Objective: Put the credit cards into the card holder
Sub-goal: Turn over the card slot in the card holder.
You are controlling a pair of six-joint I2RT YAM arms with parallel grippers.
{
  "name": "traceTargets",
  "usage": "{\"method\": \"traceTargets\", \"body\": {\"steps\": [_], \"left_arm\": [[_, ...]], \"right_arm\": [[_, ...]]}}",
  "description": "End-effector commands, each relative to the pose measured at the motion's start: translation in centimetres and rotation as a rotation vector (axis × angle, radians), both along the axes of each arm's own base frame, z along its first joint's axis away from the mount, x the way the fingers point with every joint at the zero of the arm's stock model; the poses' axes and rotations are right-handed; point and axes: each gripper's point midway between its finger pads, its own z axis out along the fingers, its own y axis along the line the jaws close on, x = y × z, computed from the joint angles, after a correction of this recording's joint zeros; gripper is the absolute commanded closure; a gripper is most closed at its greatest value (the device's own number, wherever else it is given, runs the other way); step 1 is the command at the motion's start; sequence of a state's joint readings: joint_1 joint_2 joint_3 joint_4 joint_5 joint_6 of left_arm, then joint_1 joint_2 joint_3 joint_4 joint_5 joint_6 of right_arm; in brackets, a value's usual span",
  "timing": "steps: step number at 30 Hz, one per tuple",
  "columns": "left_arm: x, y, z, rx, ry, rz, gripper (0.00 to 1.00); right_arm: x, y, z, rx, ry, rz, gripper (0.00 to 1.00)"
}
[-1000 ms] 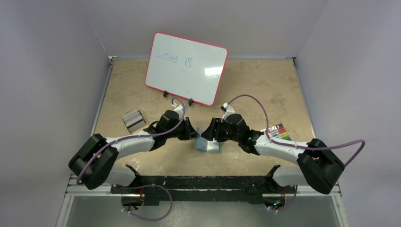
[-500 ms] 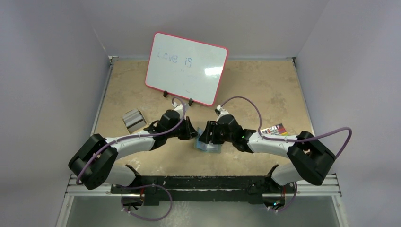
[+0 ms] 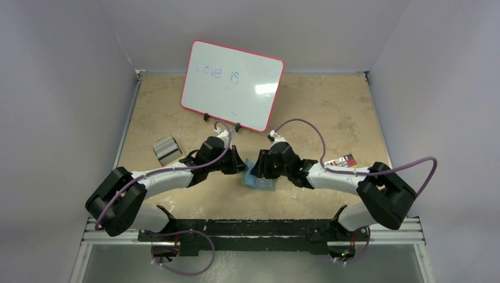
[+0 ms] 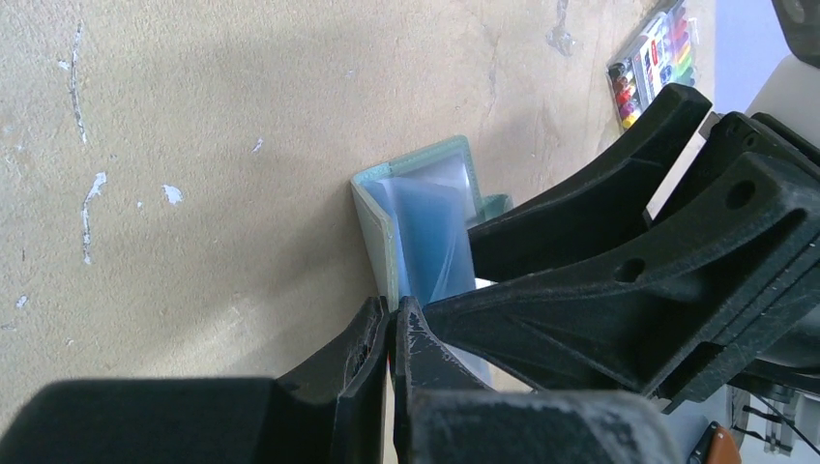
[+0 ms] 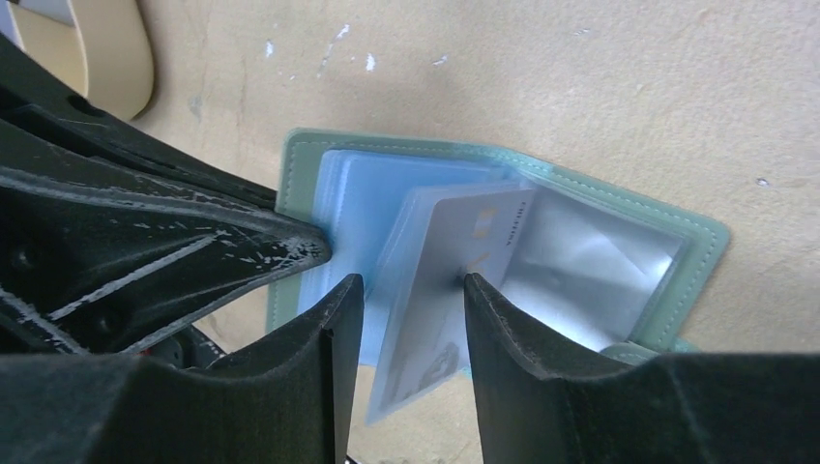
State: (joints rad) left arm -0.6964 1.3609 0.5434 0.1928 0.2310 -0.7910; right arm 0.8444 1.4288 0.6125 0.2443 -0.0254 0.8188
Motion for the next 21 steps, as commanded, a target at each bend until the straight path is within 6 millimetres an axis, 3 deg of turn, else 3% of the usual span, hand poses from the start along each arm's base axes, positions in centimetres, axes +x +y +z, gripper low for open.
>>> {"method": "traceTargets", "body": {"steps": [1, 6, 13, 21], "left_arm": [[1.2, -0.9, 2.9, -0.042, -0.087, -0.008, 1.0], [1.2, -0.8, 2.7, -0.036, -0.085, -0.006, 1.0], [1.2, -0.7, 2.5, -0.03, -0.085, -0.006, 1.0], [1.2, -0.9, 2.6, -0.038, -0.086, -0.008, 1.0]], "right_arm": [[1.0, -0.4, 1.4, -0.03, -0.047, -0.038, 0.56], [1.2, -1.1, 1.6, -0.052, -0.06, -0.057, 0.55], [1.3, -2.2, 1.6, -0.103, -0.074, -0.077, 0.39], [2.1, -3.3, 0.9, -0.21, -0.089, -0.091, 0.31]]}}
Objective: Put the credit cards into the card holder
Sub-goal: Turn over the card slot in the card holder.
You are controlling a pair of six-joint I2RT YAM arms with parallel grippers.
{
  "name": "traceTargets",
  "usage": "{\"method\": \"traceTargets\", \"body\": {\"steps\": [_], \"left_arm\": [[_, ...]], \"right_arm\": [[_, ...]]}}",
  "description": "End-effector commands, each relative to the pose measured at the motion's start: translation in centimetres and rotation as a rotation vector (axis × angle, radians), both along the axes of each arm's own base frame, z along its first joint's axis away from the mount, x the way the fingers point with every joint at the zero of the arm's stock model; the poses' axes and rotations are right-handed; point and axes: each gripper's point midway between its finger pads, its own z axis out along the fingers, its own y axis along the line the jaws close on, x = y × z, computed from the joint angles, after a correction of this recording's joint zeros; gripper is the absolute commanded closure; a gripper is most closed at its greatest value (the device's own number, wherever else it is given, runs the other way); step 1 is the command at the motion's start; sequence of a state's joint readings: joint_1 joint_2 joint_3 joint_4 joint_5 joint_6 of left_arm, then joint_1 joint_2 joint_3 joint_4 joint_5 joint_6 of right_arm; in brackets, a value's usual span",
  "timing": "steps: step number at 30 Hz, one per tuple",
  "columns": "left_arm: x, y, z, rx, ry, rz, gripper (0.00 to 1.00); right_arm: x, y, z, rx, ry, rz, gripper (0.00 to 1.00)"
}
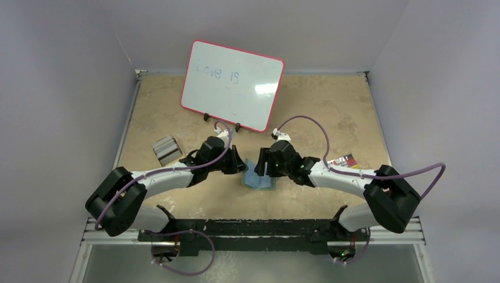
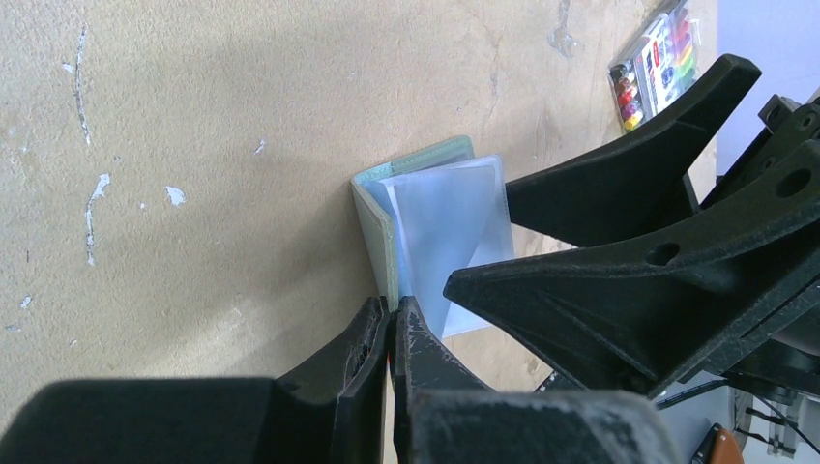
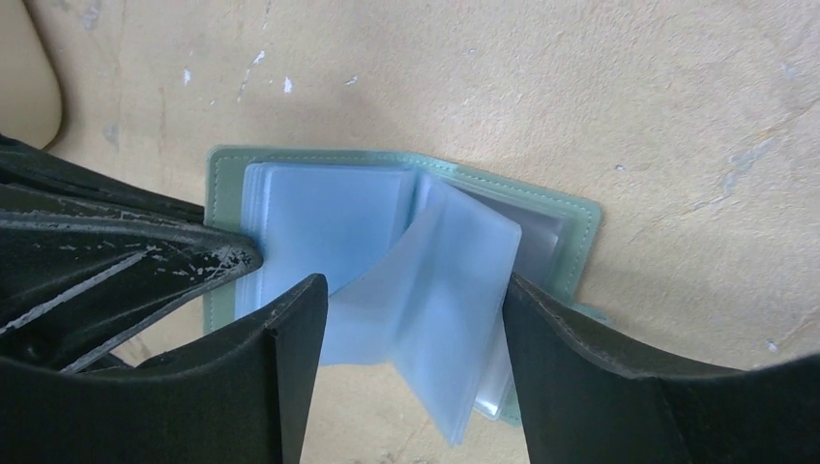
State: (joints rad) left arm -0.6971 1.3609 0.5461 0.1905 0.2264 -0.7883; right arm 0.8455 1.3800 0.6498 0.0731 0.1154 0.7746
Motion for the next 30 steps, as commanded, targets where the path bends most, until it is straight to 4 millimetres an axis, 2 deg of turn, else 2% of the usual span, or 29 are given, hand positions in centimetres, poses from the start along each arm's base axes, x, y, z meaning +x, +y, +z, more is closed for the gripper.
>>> {"method": "traceTargets", "body": {"steps": [1, 7, 17, 30], "left_arm": [[1.1, -0.9, 2.5, -0.041, -0.082, -0.009, 1.0], [0.9, -0.8, 2.1, -0.04, -0.077, -0.01, 1.0], [0.9, -0.8, 2.0, -0.04, -0.076, -0.01, 1.0], [0.8, -0.2, 1.2, -0.002, -0.073, 0.001, 1.0]], "right_arm": [[1.4, -0.3, 1.0, -0.072, -0.053, -0.018, 0.31], [1.8, -0.1, 1.4, -0.1, -0.067, -0.01, 0.29], [1.4, 0.7, 1.8, -0.087, -0.073, 0.009, 0.29], [1.3, 0.7, 2.9, -0.103, -0.091, -0.012, 0.31]]}}
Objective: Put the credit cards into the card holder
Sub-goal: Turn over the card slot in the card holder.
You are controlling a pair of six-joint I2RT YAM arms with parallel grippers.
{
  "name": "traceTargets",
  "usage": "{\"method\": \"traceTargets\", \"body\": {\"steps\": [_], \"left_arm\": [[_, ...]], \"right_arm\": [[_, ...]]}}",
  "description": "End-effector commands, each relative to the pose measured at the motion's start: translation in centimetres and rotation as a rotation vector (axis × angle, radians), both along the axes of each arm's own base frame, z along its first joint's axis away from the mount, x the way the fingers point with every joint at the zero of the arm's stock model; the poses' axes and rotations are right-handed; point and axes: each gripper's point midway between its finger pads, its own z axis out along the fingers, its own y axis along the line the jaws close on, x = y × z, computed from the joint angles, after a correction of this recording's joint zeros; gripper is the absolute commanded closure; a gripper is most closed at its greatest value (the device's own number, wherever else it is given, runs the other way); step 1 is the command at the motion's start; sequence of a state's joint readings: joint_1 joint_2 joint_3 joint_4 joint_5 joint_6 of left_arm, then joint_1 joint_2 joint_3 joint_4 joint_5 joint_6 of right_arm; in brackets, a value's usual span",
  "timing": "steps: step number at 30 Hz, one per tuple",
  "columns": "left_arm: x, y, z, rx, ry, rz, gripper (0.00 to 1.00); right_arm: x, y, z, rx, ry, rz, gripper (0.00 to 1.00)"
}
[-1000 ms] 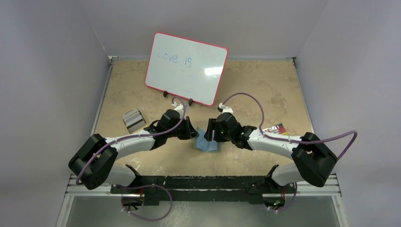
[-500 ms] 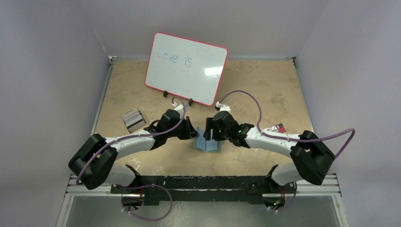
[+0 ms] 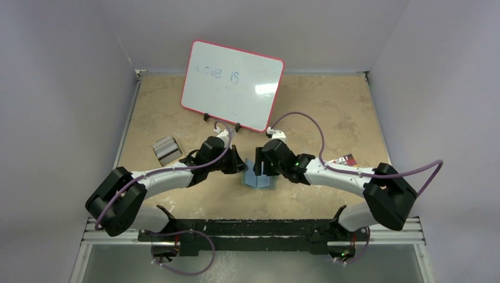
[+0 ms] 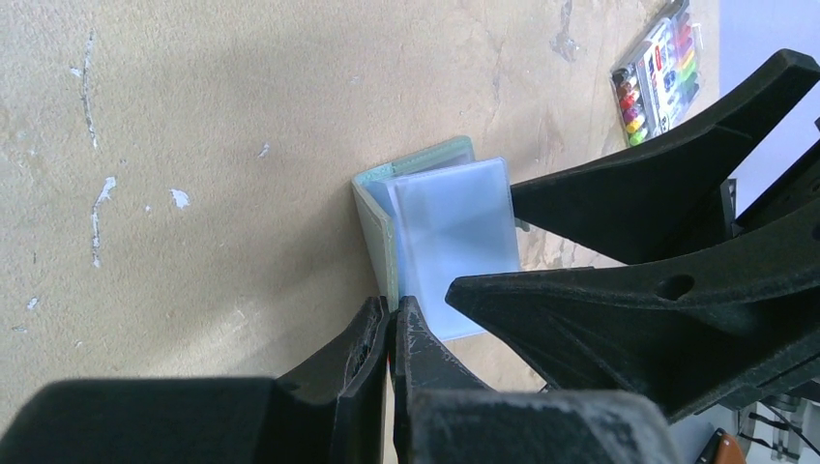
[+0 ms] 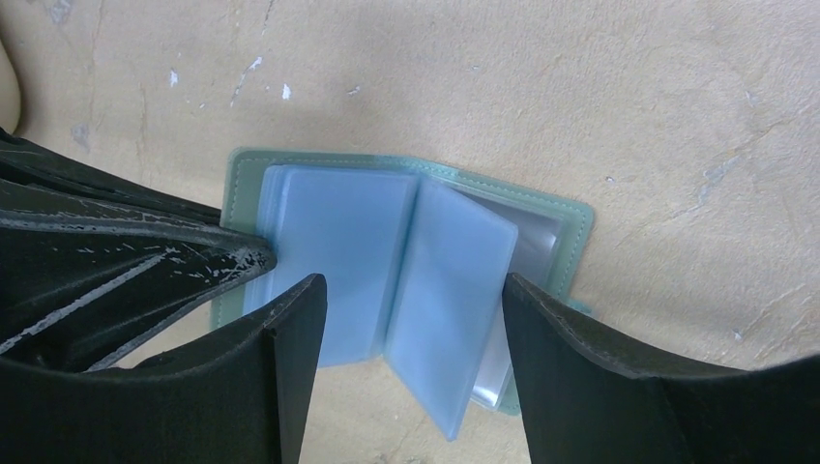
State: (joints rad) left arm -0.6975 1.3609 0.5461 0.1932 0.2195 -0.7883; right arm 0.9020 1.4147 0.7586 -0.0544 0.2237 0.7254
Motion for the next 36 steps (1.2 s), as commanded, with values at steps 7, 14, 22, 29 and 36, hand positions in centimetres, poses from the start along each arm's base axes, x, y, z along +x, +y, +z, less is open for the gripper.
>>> {"method": "traceTargets", "body": {"steps": [7, 14, 22, 29, 36], "left_arm": [[0.6, 0.6, 0.1, 0.045, -0.064, 0.007, 1.0], [0.5, 1.0, -0.6, 0.066, -0.061, 0.013, 1.0], [0.5, 1.0, -1.0, 0.072, -0.055, 0.011, 1.0], [0.5, 1.3, -1.7, 0.089, -0.046, 0.024, 1.0], [1.2, 1.5, -0.3, 0.066, -0.078, 0.063, 0.79]], "right_arm": [[1.0, -0.3, 1.7, -0.002, -0.046, -0.052, 0.3], [0.7, -0.3, 1.6, 0.014, -0.044, -0.053, 0.29], [-0.1, -0.2, -0.5, 0.005, 0.014, -0.045, 0.27], [-0.2, 0.1, -1.7, 0.003, 0.028, -0.032, 0.29], [-0.1, 0.8, -1.5, 0.027, 0.026, -0.011, 0.33]]}}
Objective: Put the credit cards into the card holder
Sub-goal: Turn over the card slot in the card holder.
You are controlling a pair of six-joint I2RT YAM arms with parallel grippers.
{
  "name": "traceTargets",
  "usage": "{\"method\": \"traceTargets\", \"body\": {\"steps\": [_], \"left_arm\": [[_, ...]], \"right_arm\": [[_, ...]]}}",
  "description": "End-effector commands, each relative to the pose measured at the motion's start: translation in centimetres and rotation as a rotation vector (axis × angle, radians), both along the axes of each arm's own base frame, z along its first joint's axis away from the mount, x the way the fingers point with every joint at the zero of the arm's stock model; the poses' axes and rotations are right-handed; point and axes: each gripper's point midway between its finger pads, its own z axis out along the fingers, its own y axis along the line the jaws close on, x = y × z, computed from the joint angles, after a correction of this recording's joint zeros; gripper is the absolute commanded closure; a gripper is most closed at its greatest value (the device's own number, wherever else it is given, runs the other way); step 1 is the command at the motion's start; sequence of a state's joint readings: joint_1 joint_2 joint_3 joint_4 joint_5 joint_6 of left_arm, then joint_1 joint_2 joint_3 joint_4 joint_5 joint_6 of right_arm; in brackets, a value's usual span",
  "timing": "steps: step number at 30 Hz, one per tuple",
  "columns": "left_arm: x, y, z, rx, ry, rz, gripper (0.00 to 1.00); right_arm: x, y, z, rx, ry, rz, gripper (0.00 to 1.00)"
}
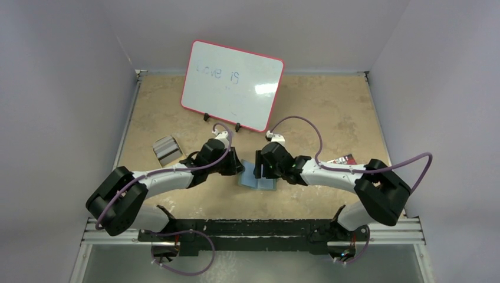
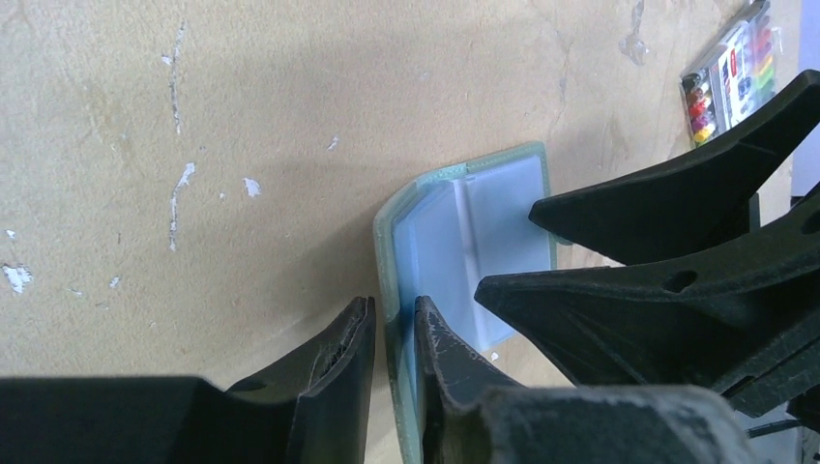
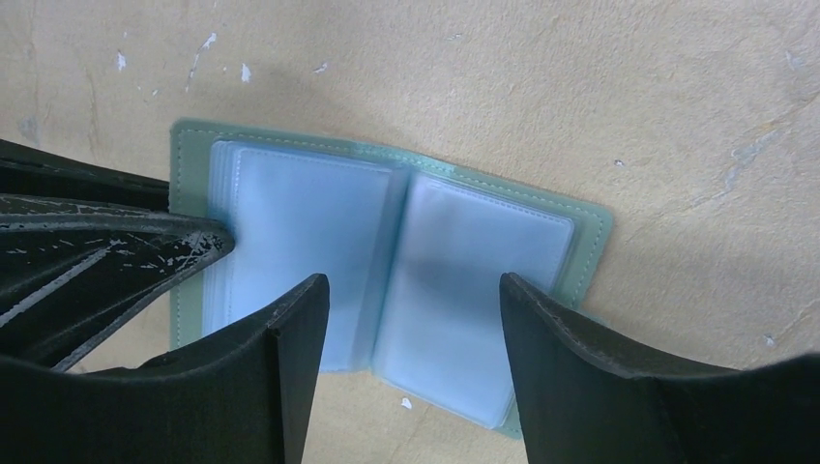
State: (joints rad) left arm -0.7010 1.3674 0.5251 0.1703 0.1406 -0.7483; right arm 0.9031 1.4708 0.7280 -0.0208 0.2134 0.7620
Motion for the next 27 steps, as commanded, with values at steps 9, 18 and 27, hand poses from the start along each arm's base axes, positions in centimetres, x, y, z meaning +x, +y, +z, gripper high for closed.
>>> {"method": "traceTargets", "body": {"steps": [9, 18, 27], "left_arm": [[2.2, 1.7, 4.5, 0.013, -0.148, 0.116, 0.68], [3.9, 8.7, 7.4, 0.302, -0.241, 0.29, 0.65], [3.6, 17.6, 13.3, 0.76, -0.336, 0.243, 0.55]], "right_arm": [[1.5, 2.0, 1.3, 0.038, -0.035, -0.004, 0.32], [1.1, 3.0, 0.2, -0.04, -0.013, 0.002, 0.32], [0.4, 2.8, -0.9, -0.061, 0.007, 0.015, 0.32]]}}
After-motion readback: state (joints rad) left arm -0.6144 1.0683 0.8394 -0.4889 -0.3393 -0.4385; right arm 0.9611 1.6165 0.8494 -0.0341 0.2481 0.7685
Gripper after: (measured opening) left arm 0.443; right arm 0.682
